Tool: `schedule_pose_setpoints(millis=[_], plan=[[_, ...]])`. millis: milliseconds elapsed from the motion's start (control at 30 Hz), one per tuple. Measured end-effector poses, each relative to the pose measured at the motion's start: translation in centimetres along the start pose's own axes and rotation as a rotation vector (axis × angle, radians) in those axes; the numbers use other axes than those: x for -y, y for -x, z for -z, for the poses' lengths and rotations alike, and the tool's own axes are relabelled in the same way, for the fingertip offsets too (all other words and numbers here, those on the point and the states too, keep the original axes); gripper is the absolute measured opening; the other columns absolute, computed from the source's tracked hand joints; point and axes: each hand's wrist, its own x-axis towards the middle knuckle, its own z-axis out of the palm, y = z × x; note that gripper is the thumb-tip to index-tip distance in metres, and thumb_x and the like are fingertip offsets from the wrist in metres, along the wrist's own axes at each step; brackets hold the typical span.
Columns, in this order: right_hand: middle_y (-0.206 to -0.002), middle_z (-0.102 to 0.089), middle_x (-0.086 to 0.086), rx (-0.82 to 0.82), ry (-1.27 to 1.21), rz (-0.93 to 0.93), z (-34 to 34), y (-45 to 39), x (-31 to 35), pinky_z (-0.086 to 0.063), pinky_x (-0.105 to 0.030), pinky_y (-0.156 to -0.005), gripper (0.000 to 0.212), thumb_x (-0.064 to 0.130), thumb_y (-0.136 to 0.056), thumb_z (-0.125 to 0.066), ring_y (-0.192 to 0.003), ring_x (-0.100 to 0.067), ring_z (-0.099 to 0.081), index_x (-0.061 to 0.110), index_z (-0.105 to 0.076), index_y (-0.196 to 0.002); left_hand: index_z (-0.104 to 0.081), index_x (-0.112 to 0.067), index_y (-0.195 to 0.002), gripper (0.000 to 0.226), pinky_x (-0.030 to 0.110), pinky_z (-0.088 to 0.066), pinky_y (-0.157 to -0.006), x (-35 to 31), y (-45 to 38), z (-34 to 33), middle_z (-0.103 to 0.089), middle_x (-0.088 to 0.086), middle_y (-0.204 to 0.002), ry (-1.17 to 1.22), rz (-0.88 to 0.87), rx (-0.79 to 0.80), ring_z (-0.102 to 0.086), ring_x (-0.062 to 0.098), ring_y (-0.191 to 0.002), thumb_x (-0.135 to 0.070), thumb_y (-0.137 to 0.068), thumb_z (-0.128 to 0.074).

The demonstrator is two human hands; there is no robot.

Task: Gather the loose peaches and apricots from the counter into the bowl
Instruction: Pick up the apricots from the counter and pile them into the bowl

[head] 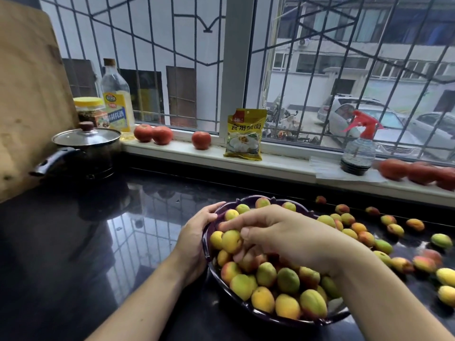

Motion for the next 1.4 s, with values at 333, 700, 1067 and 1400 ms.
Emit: schedule_pose_setpoints(millis=[333, 700, 1067, 1400], plan=[[-0.109, -0.056, 0.017, -0.156, 0.765, 0.366, -2.8, -0.9, 0.2, -0.046, -0.028, -0.089, 0.029, 0.01, -0.083, -0.071, -0.1, -0.006, -0.051, 0.028, -0.063, -0.104, -0.065, -0.004, -0.131, 0.038, 0.057, -0.042, -0.116, -0.2, 0.4, 0.0, -0.07, 0.027, -0.125, -0.031, -0.011, 0.026, -0.061, 0.045, -0.127, -0.008, -0.102, -0.04], [-0.108, -0.055, 0.016, -0.097, 0.762, 0.381, -3.4, -1.5, -0.5, -0.041, -0.032, -0.098, 0.009, 0.022, -0.089, -0.071, -0.105, -0.009, -0.045, 0.026, -0.069, -0.098, -0.065, -0.005, -0.131, 0.038, 0.055, -0.045, -0.112, -0.2, 0.5, -0.1, -0.071, 0.024, -0.124, -0.058, -0.019, 0.033, -0.066, 0.04, -0.122, -0.007, -0.102, -0.04], [-0.11, -0.075, -0.001, -0.875, 0.606, -0.313, 13.4, 0.9, -11.3, -0.051, -0.037, -0.094, 0.019, 0.013, -0.094, -0.064, -0.106, -0.025, -0.066, 0.031, -0.07, -0.096, -0.063, -0.004, -0.133, 0.041, 0.06, -0.043, -0.113, 0.2, -0.1, 0.2, -0.07, 0.024, -0.127, -0.023, -0.018, 0.041, -0.062, 0.045, -0.126, -0.01, -0.097, -0.044], [-0.13, -0.064, -0.011, -0.799, 1.0, -0.655, 11.1, -0.7, -15.7, -0.02, -0.049, -0.118, 0.035, 0.039, -0.102, -0.042, -0.129, -0.037, -0.045, 0.019, -0.055, -0.127, -0.06, -0.007, -0.138, 0.044, 0.064, -0.039, -0.116, 0.3, -0.2, 0.4, -0.068, 0.024, -0.131, -0.014, -0.006, 0.053, -0.062, 0.044, -0.127, -0.014, -0.097, -0.045]])
